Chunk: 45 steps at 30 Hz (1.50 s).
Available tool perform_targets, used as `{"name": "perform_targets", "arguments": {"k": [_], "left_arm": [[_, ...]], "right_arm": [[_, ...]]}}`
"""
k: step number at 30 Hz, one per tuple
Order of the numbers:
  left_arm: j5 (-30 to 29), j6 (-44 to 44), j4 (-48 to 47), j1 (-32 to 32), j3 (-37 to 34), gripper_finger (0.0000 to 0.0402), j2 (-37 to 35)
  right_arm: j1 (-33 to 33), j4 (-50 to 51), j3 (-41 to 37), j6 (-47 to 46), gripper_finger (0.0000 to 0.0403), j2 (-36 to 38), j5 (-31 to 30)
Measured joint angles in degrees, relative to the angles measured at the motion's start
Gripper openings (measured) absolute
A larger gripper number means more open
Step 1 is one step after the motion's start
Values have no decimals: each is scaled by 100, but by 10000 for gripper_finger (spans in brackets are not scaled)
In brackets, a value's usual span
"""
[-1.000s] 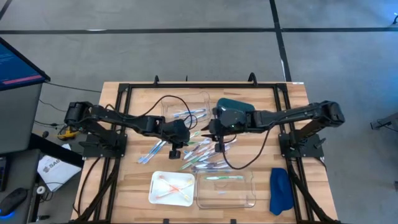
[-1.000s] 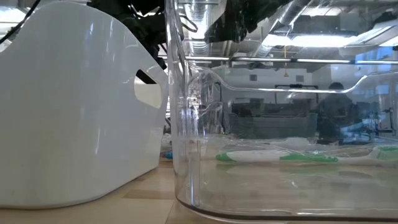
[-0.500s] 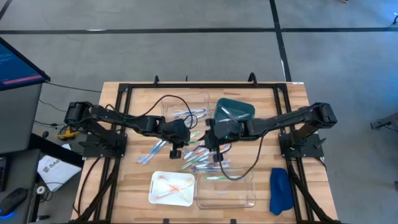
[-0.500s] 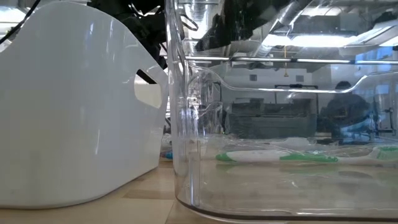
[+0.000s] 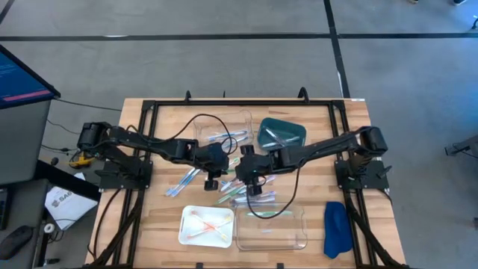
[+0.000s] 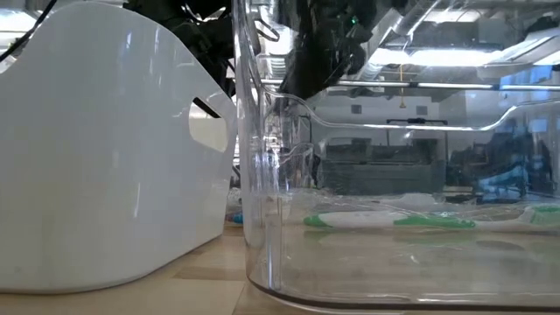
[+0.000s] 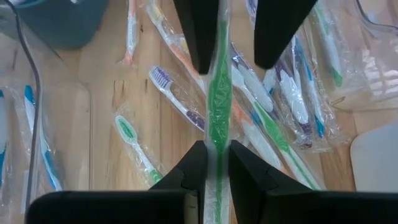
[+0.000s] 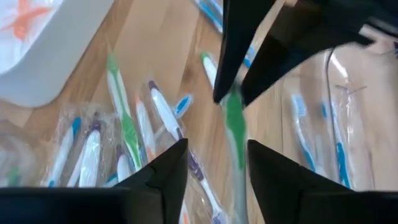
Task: Pick & Place Toothbrushes
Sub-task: Put the green toothbrush into the bottom transparent bin
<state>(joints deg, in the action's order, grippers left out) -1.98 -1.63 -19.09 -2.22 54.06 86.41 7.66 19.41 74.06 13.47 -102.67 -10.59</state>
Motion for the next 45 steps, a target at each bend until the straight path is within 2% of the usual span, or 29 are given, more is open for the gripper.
{"name": "perform_targets", "arguments": {"k": [5, 10, 26, 45], "left_arm": [[1, 0, 0, 0, 0, 37, 0], [1, 0, 0, 0, 0, 37, 0], [23, 0, 2, 0, -2, 37, 0], [1, 20, -1, -2, -4, 37, 0]], "right_arm": [[-2, 139, 37, -22, 181, 14, 0], [20, 75, 39, -66, 184, 76, 0], [-4, -120, 35, -107, 71, 72, 18], [-35, 132, 35, -260, 66, 70, 14]]}}
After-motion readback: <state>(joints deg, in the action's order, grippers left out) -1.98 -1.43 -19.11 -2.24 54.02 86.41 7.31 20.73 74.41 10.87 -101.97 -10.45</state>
